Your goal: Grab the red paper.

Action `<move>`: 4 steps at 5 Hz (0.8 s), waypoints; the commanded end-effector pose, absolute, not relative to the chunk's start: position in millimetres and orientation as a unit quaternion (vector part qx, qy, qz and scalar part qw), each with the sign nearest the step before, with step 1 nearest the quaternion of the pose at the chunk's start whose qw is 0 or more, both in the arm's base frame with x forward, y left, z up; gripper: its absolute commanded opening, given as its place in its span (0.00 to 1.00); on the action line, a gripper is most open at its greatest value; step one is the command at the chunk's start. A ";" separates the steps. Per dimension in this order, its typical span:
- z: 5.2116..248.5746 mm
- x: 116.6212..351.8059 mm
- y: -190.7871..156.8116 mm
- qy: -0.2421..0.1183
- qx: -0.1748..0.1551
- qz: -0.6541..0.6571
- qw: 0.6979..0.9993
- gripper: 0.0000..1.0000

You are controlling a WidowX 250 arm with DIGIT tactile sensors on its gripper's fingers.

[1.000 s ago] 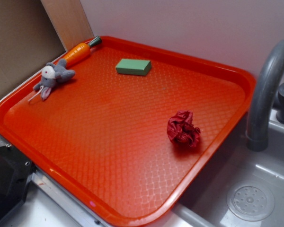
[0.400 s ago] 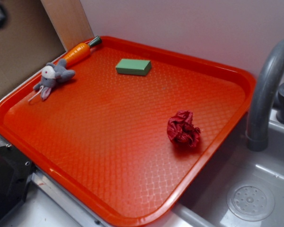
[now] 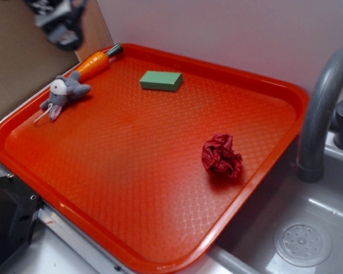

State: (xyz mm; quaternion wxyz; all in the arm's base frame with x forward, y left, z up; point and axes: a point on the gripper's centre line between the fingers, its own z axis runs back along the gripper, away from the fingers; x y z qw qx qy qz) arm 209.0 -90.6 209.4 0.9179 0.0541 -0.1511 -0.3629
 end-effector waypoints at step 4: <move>116.6 228.4 -180.7 -0.124 -0.173 -0.807 0.551 1.00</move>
